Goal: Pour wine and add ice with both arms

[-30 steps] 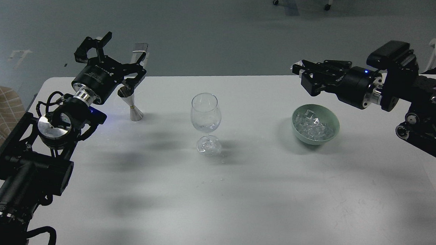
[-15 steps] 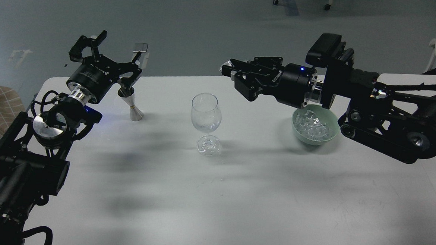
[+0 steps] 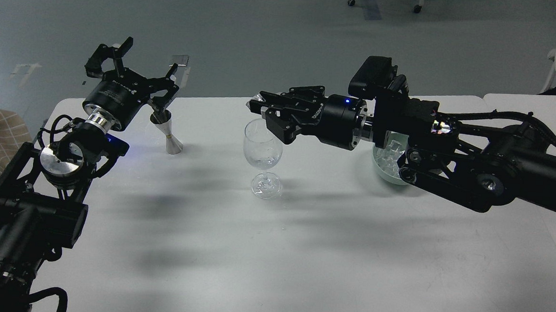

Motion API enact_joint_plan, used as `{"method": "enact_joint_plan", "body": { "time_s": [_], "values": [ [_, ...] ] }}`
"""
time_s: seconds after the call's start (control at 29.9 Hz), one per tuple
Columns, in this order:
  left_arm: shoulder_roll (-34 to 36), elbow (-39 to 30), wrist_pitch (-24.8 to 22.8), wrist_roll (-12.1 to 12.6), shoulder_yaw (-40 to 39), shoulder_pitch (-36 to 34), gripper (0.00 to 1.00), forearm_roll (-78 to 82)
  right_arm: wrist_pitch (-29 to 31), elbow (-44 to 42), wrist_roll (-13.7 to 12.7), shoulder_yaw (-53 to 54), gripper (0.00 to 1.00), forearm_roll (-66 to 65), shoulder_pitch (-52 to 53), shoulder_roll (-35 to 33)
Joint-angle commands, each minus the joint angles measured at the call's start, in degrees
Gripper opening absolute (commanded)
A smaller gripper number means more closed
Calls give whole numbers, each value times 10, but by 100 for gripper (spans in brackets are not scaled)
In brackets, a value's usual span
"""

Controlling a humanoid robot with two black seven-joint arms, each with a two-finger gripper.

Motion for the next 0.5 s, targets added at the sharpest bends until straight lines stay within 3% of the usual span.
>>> {"method": "enact_joint_plan", "body": {
  "time_s": [0.0, 0.47],
  "values": [
    [0, 1, -1, 0, 0, 0, 98, 0, 1, -3, 0, -1, 21, 0, -5, 12],
    [-6, 2, -2, 0, 1, -3, 98, 1, 0, -24, 1, -12, 25, -1, -5, 15]
  ]
}}
